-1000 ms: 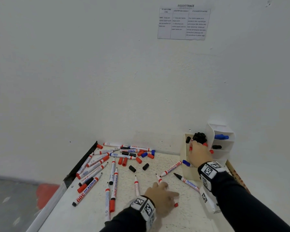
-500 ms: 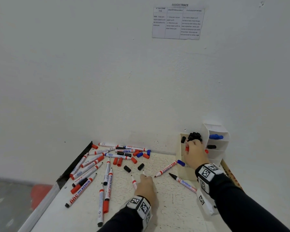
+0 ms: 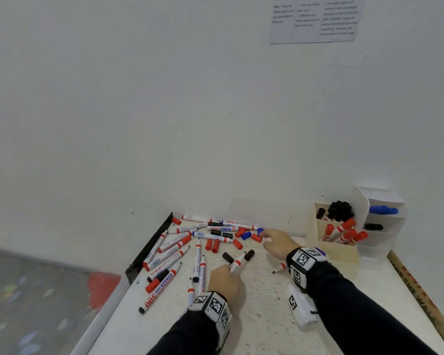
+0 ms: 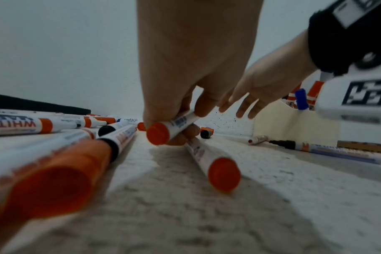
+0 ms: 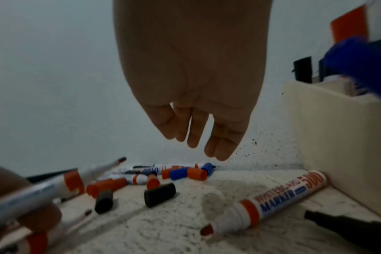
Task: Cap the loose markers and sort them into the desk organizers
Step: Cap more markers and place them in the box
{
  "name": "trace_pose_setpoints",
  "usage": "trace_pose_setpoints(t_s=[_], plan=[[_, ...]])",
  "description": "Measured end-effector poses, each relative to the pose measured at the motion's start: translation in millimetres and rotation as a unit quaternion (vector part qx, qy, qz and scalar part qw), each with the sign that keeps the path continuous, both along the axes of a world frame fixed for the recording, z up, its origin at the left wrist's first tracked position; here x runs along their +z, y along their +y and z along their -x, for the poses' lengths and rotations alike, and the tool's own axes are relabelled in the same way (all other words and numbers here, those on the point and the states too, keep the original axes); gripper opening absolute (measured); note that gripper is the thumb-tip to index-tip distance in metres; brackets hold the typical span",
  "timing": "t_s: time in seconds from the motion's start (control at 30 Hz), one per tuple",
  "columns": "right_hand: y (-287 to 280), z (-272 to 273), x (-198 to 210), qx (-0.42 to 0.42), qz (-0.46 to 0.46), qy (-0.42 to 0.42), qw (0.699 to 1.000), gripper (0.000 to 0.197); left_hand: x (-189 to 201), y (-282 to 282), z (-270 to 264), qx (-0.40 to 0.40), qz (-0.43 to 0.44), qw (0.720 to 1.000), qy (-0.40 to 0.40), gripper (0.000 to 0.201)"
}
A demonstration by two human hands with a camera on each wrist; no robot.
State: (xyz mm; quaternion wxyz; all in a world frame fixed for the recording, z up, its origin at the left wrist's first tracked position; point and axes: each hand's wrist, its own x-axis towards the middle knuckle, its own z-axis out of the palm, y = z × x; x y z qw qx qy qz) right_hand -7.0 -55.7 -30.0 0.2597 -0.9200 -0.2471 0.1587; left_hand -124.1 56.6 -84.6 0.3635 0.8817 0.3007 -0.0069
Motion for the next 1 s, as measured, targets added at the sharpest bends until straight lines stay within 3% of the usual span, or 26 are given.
trace_pose_setpoints(t_s=[0.17, 0.3, 0.37, 0.5, 0.57, 0.67, 0.77, 0.87, 1.0], plan=[[27.2, -11.1, -31.5, 0.000, 0.063, 0.000, 0.998, 0.054, -0.1, 2.7, -6.0, 0.011, 0.036, 0.999, -0.010, 0.029], [40.0, -16.2, -41.1, 0.031, 0.137, -0.065, 0.988, 0.058, -0.9, 4.9, -8.7, 0.023, 0.054, 0.998, -0.019, 0.028], [44.4, -19.6, -47.2, 0.030, 0.156, -0.076, 0.984, 0.054, -3.7, 6.3, -9.7, 0.025, 0.064, 0.997, -0.026, 0.027], [47.2, -23.8, -52.9, -0.029, 0.110, -0.133, 0.984, 0.048, -8.3, 6.8, -9.8, 0.026, 0.061, 0.997, -0.040, 0.025], [45.7, -25.9, -53.7, -0.010, 0.160, -0.150, 0.976, 0.051, -9.9, 8.7, -10.0, 0.026, 0.048, 0.998, -0.040, 0.025], [45.0, -28.6, -54.2, 0.000, 0.199, -0.130, 0.971, 0.033, -10.5, 13.3, -10.5, 0.023, 0.042, 0.998, -0.029, 0.025], [42.1, -27.5, -52.5, 0.001, 0.157, -0.131, 0.979, 0.014, -9.4, 17.5, -10.7, 0.031, 0.055, 0.998, -0.026, 0.026], [34.7, -25.0, -44.5, -0.032, 0.028, -0.125, 0.991, 0.015, -6.0, 16.0, -8.4, 0.030, 0.056, 0.997, -0.044, 0.028], [20.0, -14.6, -19.1, -0.096, -0.125, -0.107, 0.982, 0.019, -3.6, 2.3, -3.9, 0.002, 0.047, 0.994, -0.097, 0.043]])
